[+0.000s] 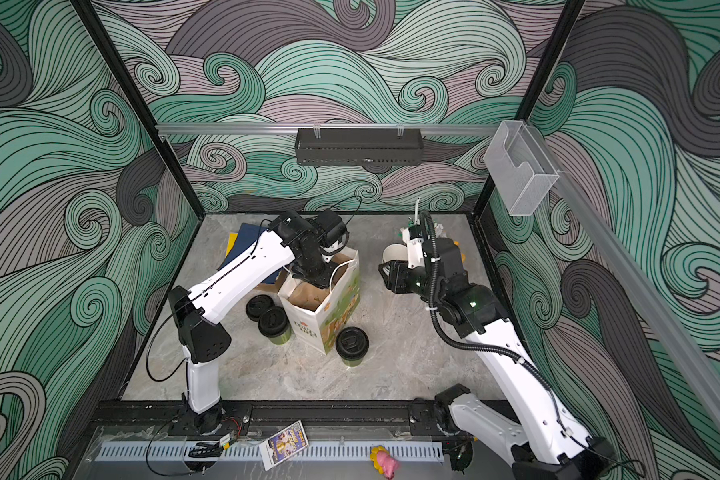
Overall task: Pack the takeout coffee
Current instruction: 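Push the pulp carrier to the bag bottom with left while right holds bag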
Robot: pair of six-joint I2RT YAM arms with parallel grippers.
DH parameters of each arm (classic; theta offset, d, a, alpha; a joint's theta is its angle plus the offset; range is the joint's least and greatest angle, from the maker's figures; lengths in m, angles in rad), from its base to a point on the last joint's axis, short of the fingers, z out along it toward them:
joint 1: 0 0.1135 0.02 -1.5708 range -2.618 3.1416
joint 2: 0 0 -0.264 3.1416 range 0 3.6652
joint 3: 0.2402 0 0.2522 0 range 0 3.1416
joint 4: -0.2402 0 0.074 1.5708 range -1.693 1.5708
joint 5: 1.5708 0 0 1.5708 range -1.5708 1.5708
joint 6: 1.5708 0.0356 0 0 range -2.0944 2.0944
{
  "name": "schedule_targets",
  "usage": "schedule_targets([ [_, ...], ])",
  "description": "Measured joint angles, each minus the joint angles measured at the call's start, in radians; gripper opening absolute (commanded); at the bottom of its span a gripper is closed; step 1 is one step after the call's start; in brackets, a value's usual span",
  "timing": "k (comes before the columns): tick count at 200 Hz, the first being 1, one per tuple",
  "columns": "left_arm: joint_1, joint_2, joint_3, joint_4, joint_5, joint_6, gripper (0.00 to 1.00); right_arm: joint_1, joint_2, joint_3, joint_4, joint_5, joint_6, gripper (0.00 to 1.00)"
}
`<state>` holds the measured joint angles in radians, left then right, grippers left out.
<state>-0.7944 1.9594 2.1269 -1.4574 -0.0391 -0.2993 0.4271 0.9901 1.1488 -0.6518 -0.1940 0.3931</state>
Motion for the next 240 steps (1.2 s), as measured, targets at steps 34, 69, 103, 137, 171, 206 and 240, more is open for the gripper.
schedule_targets([
  [34, 0.0, -0.002, -0.076, 0.064, 0.0, 0.001, 0.11, 0.0, -0.013, -0.018, -0.021, 0.005, 0.0, 0.52],
  [69, 0.0, -0.002, -0.095, 0.097, 0.0, 0.001, 0.11, 0.0, -0.037, -0.03, -0.043, 0.014, 0.003, 0.52],
  [103, 0.0, -0.007, -0.13, 0.142, 0.0, 0.005, 0.11, 0.0, -0.055, -0.035, -0.061, 0.019, 0.005, 0.52],
  [137, 0.0, -0.007, -0.158, 0.169, -0.002, 0.022, 0.11, 0.0, -0.062, -0.037, -0.071, 0.027, 0.008, 0.52],
  [171, 0.0, -0.007, -0.168, 0.207, -0.006, 0.043, 0.12, 0.0, -0.071, -0.039, -0.079, 0.035, 0.008, 0.52],
  [206, 0.0, -0.007, -0.189, 0.238, -0.02, 0.064, 0.15, 0.0, -0.085, -0.039, -0.098, 0.038, 0.008, 0.52],
  [240, 0.0, -0.006, -0.198, 0.255, -0.028, 0.08, 0.15, 0.0, -0.09, -0.039, -0.111, 0.039, 0.008, 0.52],
])
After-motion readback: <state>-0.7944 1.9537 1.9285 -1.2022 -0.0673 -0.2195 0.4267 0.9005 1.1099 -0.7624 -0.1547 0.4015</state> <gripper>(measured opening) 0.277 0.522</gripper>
